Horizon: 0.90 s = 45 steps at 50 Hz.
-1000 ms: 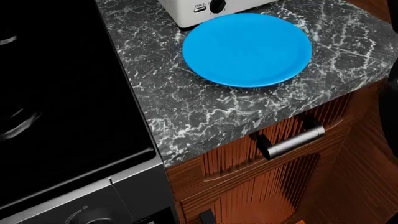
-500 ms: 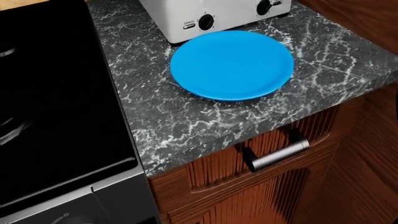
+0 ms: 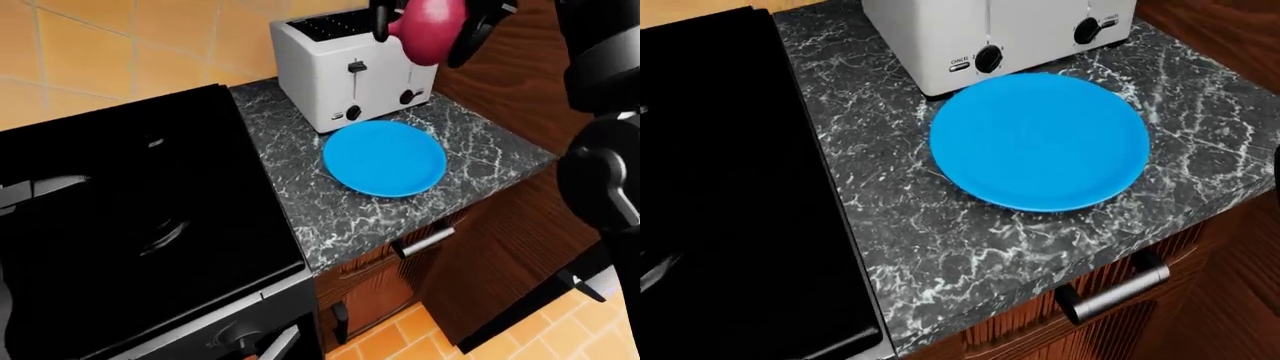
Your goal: Pick the onion from the pan and place it on the plate.
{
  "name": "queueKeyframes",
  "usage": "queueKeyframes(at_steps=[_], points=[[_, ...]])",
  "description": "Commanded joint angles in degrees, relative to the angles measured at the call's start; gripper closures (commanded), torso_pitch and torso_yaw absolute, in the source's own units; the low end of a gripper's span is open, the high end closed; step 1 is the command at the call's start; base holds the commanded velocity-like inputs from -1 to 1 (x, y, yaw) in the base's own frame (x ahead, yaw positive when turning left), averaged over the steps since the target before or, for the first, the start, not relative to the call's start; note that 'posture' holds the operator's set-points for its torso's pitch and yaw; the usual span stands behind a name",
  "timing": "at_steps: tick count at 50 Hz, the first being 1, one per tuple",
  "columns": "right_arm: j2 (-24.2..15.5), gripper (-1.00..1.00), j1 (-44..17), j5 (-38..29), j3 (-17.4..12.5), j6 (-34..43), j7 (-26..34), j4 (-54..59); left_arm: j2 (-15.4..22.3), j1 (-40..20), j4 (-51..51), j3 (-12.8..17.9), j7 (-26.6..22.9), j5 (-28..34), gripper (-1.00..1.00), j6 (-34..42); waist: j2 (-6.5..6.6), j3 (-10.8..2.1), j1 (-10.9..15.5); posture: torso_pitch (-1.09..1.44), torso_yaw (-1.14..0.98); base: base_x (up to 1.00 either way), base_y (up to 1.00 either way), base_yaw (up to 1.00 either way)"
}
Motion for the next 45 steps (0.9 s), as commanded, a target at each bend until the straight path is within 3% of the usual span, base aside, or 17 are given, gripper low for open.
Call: queueKeyframes(at_steps=[1,3,5,6,8,9,10,13,16,17,19,20,21,26,36,45], points=[[-0.9,1.00,-2.0,0.6,-0.5,-0.2,-1.1,-1.8,1.0,-0.9,-1.4,0.4,-0.3,-0.1,-1.00,-1.4,0.47,-1.01,-0.1,0.00,0.00,0.19,-0.02,0.00],[-1.0,1.00,-2.1,0.7,-0.5,-0.1,-1.0,-1.8,0.9,-0.9,-1.4,0.4,-0.3,-0.1,-1.00,-1.5,-1.20,-1.25,0.3,0.00,0.00,0.20,-0.02,0.00],[-1.1,1.00,-2.1,0.6,-0.5,-0.1,-1.0,-1.8,1.0,-0.9,-1.5,0.3,-0.3,-0.1,-1.00,-1.4,-4.21,-2.02,0.7,0.00,0.00,0.20,-0.02,0.00],[-1.1,1.00,-2.0,0.7,-0.5,-0.1,-1.0,-1.8,1.0,-1.0,-1.5,0.4,-0.2,-0.2,-1.00,-1.4,-2.16,-1.20,0.4,0.00,0.00,0.20,-0.02,0.00],[-1.1,1.00,-1.9,0.6,-0.5,-0.1,-1.0,-1.9,1.0,-0.9,-1.5,0.4,-0.3,-0.1,-1.00,-1.5,-3.09,-0.90,0.2,0.00,0.00,0.19,-0.02,0.00],[-1.1,1.00,-1.9,0.6,-0.4,-0.1,-1.0,-1.9,0.9,-0.9,-1.4,0.4,-0.3,-0.1,-1.00,-1.5,-3.15,-2.54,-1.3,0.00,0.00,0.19,-0.02,0.00],[-1.1,1.00,-1.9,0.7,-0.5,-0.1,-1.0,-1.9,0.9,-0.8,-1.4,0.4,-0.4,-0.1,-1.00,-1.5,-3.20,-3.16,-0.5,0.00,0.00,0.19,-0.02,0.00],[-1.3,1.00,-1.9,0.7,-0.5,0.0,-1.0,-1.9,1.1,-0.9,-1.5,0.6,-0.2,-0.3,-1.00,-1.3,-1.81,-3.24,-0.6,0.00,0.00,0.19,-0.02,0.00],[-1.6,1.00,-1.5,0.8,-0.5,0.0,-0.9,-2.0,1.1,-0.9,-1.7,0.5,-0.2,-0.3,-1.00,-1.3,-0.42,-2.32,-0.6,0.00,0.00,0.18,0.00,0.00],[-1.7,1.00,-1.4,0.8,-0.6,-0.2,-0.9,-2.0,1.1,-0.8,-1.7,0.5,-0.2,-0.3,-1.00,-1.3,0.36,-1.14,-1.1,0.00,0.00,0.00,0.00,0.00],[-1.7,1.00,-1.4,0.8,-0.6,-0.3,-1.3,-2.0,1.0,-0.8,-1.6,0.4,-0.3,-0.1,-1.00,-1.4,1.97,-0.84,-2.1,0.00,0.00,0.00,0.00,0.00],[-1.6,1.00,-1.4,0.8,-0.5,-0.3,-1.5,-2.0,1.0,-0.9,-1.6,0.4,-0.2,-0.2,-1.00,-1.3,1.35,-1.02,-2.5,0.00,0.00,0.00,0.00,0.00],[-1.6,1.00,-1.4,0.8,-0.5,-0.3,-1.6,-2.0,1.1,-0.9,-1.6,0.4,-0.2,-0.2,-1.00,-1.3,1.58,0.08,-2.1,0.00,0.00,0.00,0.00,0.00],[-1.7,1.00,-1.1,0.4,-0.2,-0.8,-1.9,-2.0,1.0,-0.8,-1.6,0.6,-0.3,-0.3,-1.00,-1.3,0.97,0.68,-1.9,0.00,0.00,0.00,0.00,0.00],[-1.2,1.00,-0.1,-1.1,0.2,-2.6,-6.9,-1.7,0.8,-0.8,-1.5,0.3,-0.4,0.0,-1.00,-1.4,1.40,0.26,-0.9,0.00,0.00,0.00,0.00,0.00],[-0.6,1.00,0.5,-0.6,-0.5,-2.9,-6.9,-1.6,0.9,-0.9,-1.4,0.5,-0.3,-0.1,-1.00,-1.3,1.50,0.11,-1.0,0.00,0.00,0.00,0.00,0.00]])
